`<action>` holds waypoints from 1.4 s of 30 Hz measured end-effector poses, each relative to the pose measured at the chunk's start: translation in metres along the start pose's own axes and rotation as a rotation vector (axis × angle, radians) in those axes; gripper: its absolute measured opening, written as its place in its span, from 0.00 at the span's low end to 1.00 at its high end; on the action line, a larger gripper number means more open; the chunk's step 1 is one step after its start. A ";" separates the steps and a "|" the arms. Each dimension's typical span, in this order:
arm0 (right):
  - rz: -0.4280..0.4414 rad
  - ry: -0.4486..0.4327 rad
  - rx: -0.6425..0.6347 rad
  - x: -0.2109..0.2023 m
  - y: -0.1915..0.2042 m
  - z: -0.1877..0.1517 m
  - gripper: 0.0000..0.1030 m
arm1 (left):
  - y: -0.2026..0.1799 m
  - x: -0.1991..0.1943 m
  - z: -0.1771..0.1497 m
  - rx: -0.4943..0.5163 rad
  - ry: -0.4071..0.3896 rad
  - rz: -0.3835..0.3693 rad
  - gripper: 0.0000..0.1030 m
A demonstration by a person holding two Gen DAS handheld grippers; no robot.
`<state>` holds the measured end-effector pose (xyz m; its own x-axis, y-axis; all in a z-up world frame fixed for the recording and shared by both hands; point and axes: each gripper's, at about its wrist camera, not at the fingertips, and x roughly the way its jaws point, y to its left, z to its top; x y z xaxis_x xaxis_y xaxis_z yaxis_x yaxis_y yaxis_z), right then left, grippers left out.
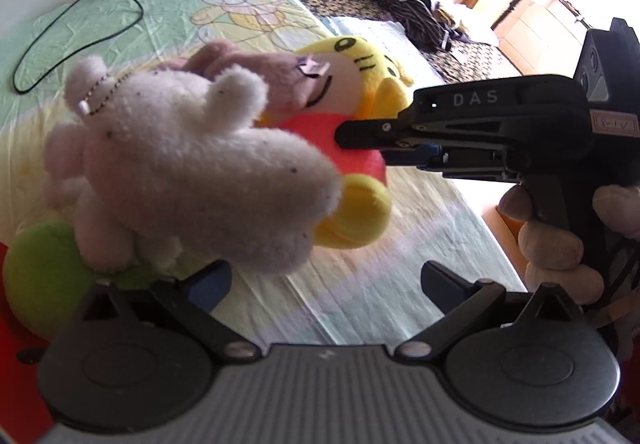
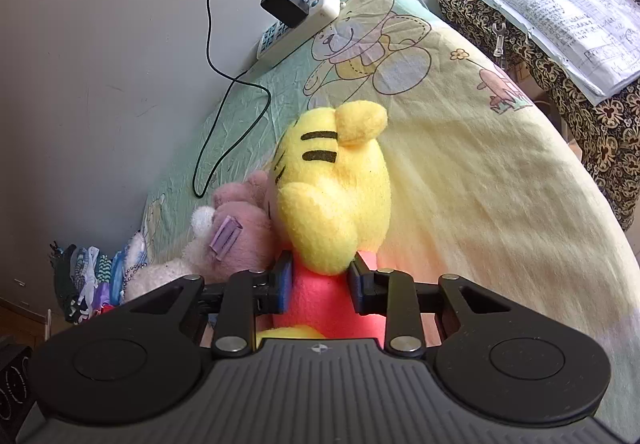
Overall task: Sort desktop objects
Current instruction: 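Carry the held yellow tiger plush with the right gripper toward the red box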
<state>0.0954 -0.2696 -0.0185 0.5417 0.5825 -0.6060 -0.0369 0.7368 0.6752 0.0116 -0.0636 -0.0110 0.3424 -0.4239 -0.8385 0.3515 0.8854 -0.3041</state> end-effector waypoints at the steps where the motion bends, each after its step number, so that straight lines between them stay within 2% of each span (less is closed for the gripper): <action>1: -0.004 0.000 0.008 -0.005 -0.002 -0.003 0.26 | -0.004 0.000 -0.003 0.011 0.008 -0.016 0.98; 6: -0.026 -0.014 0.030 -0.037 -0.011 -0.020 0.24 | -0.024 0.002 -0.011 0.077 0.033 -0.046 0.98; 9: -0.060 -0.026 0.039 -0.055 -0.020 -0.029 0.24 | -0.030 0.000 -0.013 0.098 0.037 -0.122 0.98; 11: -0.073 -0.028 0.045 -0.069 -0.026 -0.038 0.23 | -0.034 0.002 -0.014 0.099 0.050 -0.147 0.98; 15: -0.090 -0.033 0.055 -0.093 -0.036 -0.058 0.23 | -0.038 0.015 -0.016 0.072 0.118 -0.242 0.99; 19: -0.136 -0.036 0.089 -0.114 -0.047 -0.082 0.23 | -0.056 0.031 -0.027 0.111 0.160 -0.307 0.99; 23: -0.160 -0.043 0.158 -0.129 -0.060 -0.099 0.23 | -0.070 0.045 -0.028 0.146 0.178 -0.304 1.00; 27: -0.175 -0.045 0.194 -0.138 -0.061 -0.115 0.23 | -0.076 0.040 -0.026 0.165 0.135 -0.297 0.99; 30: -0.180 -0.058 0.175 -0.142 -0.056 -0.120 0.23 | -0.076 0.030 -0.027 0.171 0.112 -0.316 0.98; 35: -0.155 -0.061 0.119 -0.146 -0.046 -0.121 0.22 | -0.071 0.019 -0.024 0.157 0.055 -0.307 0.98; 39: -0.119 -0.060 0.093 -0.148 -0.033 -0.120 0.22 | -0.064 -0.013 -0.020 0.130 -0.051 -0.279 0.97; 42: -0.036 -0.062 0.050 -0.151 -0.016 -0.118 0.21 | -0.054 -0.043 -0.019 0.098 -0.134 -0.271 0.97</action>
<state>-0.0856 -0.3289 0.0128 0.5929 0.5326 -0.6040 0.0246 0.7377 0.6746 -0.0386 -0.0897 0.0325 0.3340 -0.6691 -0.6639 0.5254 0.7169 -0.4582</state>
